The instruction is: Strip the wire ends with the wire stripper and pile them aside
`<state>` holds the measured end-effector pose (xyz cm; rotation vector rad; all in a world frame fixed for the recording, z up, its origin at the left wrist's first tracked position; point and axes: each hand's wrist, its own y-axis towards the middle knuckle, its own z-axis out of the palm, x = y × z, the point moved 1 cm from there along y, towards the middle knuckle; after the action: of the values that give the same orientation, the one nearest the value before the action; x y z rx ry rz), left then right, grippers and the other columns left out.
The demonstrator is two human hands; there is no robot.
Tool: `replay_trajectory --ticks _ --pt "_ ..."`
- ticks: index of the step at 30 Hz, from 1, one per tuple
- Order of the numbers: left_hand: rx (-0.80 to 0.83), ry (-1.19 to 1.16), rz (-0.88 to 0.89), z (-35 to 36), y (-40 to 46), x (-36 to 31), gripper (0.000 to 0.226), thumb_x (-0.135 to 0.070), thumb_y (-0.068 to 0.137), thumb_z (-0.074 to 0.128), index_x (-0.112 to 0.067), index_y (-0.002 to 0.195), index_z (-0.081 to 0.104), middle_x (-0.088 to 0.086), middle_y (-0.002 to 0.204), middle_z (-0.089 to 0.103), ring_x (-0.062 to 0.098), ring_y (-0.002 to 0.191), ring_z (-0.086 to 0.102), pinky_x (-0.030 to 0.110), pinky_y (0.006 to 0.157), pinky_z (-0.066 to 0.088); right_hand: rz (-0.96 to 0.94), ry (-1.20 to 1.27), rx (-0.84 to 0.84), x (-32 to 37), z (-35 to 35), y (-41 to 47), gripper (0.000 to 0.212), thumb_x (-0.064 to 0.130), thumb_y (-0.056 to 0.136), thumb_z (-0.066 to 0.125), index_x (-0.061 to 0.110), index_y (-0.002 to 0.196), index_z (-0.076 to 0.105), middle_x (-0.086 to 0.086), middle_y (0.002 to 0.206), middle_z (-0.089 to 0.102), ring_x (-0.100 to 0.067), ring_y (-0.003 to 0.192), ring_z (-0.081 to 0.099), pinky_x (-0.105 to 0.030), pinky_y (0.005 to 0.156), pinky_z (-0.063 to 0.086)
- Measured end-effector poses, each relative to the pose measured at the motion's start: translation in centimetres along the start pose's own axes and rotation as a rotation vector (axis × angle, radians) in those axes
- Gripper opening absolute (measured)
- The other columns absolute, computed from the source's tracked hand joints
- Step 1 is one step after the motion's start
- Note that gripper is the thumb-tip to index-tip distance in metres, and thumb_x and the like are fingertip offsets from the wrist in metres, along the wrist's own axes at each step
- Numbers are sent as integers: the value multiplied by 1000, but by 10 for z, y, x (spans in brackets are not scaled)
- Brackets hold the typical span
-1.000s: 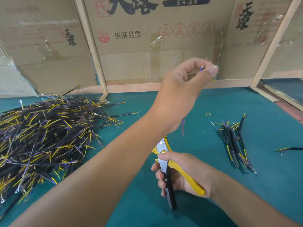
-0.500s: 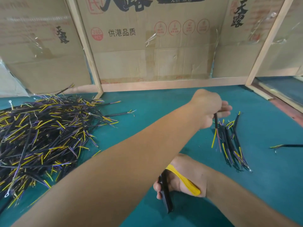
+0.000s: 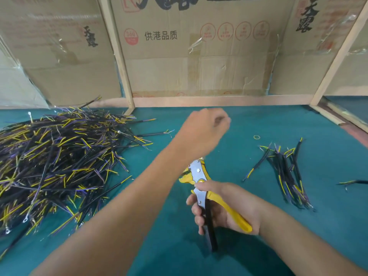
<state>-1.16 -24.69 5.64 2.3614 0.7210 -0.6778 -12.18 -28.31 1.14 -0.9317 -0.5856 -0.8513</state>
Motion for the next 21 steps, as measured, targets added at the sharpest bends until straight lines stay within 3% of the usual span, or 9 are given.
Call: replay_trajectory --ticks 2,4,8,12,14,16,19,21 --pt "-25 248 -151 -26 -18 47 18 -17 97 50 -14 86 63 1 80 65 25 80 59 38 78 51 9 -76 -45 -27 -34 8 39 36 89 64 0 103 61 -12 77 57 -27 66 55 -42 68 54" --pt "45 445 -284 -52 -41 88 15 -17 94 53 -16 82 62 4 82 66 31 85 62 40 78 51 1 -72 -62 -37 -48 9 39 37 93 59 0 103 61 -12 76 57 -27 66 55 -43 68 54" --pt "391 635 -486 -104 -87 138 29 -45 80 75 -26 69 57 -8 78 64 18 81 63 33 78 51 -18 -77 -43 -34 -48 15 41 39 89 62 0 101 64 -14 78 58 -28 66 57 -44 68 55" --pt "501 736 -562 -105 -108 154 30 -48 77 78 -20 78 68 -7 78 67 17 80 64 29 76 52 -4 -83 -21 -33 -46 14 39 37 94 58 -1 103 62 -13 78 57 -27 67 57 -44 70 55" --pt "546 699 -518 -102 -108 155 26 -37 85 75 -14 76 67 -4 72 63 20 75 60 30 72 49 2 -85 -18 -32 -46 13 39 36 98 54 -1 105 62 -13 79 57 -27 67 57 -44 71 55" --pt "464 593 -401 -102 -108 152 26 -27 90 71 -18 68 60 -8 63 54 9 64 51 27 65 42 4 -85 -12 -32 -46 14 38 36 98 53 0 105 61 -12 79 57 -26 67 57 -44 71 55" --pt "150 146 -250 -93 -104 134 26 -20 95 61 -18 69 58 -11 56 55 6 50 39 21 51 34 -2 -80 -3 -32 -48 13 39 37 97 55 -1 106 61 -12 78 57 -26 67 57 -44 71 55" --pt "53 -253 -231 -79 -100 120 22 -12 99 53 -6 78 53 2 62 65 11 45 32 23 44 29 0 -67 5 -33 -49 14 41 38 94 59 -1 105 62 -12 79 56 -27 67 57 -44 70 55"
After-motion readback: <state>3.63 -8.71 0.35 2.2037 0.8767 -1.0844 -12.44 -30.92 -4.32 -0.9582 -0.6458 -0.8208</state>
